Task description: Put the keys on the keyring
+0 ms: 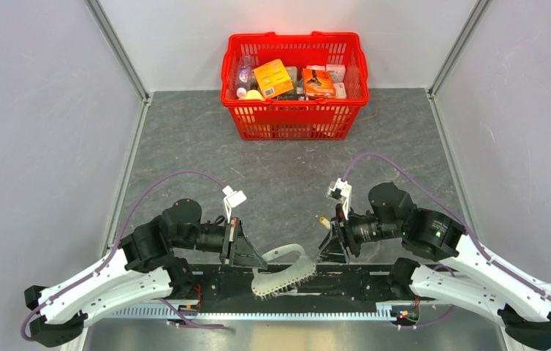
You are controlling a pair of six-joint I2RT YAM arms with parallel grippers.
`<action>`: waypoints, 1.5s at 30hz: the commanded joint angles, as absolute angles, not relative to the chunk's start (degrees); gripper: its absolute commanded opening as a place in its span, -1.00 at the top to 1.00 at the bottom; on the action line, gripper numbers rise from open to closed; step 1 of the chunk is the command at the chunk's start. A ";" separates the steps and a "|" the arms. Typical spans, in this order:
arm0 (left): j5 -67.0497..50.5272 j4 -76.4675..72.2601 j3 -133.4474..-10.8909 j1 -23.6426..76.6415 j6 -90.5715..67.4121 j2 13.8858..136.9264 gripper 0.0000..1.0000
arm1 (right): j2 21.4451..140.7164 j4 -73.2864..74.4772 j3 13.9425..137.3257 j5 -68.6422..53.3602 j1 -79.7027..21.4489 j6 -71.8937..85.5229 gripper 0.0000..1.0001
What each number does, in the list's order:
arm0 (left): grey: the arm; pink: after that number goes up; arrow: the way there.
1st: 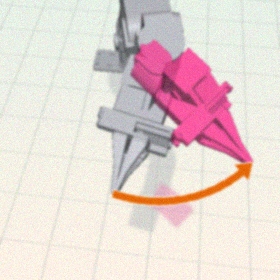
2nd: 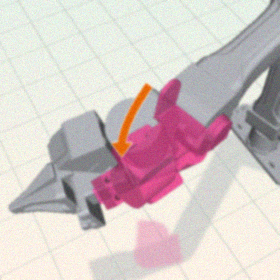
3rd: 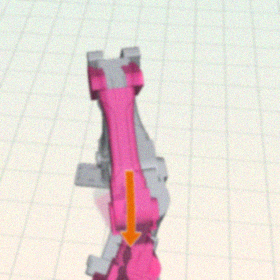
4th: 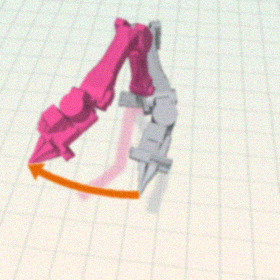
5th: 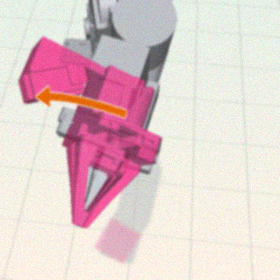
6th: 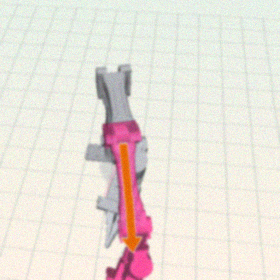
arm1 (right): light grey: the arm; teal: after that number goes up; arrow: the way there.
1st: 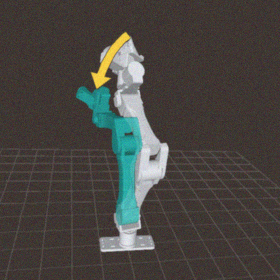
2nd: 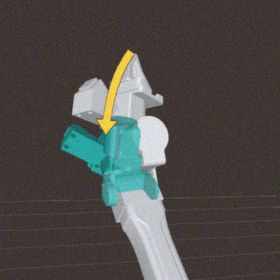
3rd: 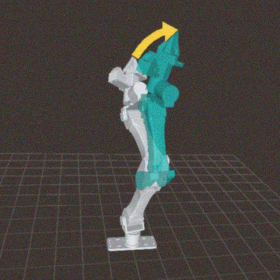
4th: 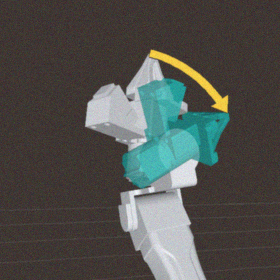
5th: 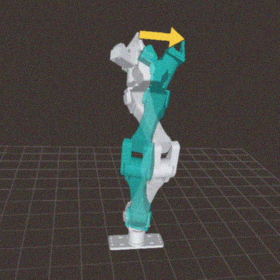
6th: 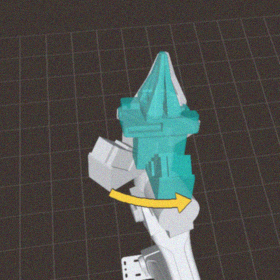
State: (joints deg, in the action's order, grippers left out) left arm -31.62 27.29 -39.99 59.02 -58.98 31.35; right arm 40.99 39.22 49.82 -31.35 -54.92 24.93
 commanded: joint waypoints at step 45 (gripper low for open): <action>-32.17 25.21 -40.70 59.31 -60.82 27.50 0.95 | 40.85 31.90 48.06 -34.23 -57.02 26.82 0.16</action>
State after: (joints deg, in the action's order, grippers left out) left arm -30.37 27.68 -39.99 59.02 -59.13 28.77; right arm 41.30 33.21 45.78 -35.14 -56.80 27.42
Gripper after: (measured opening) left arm 0.033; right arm 0.383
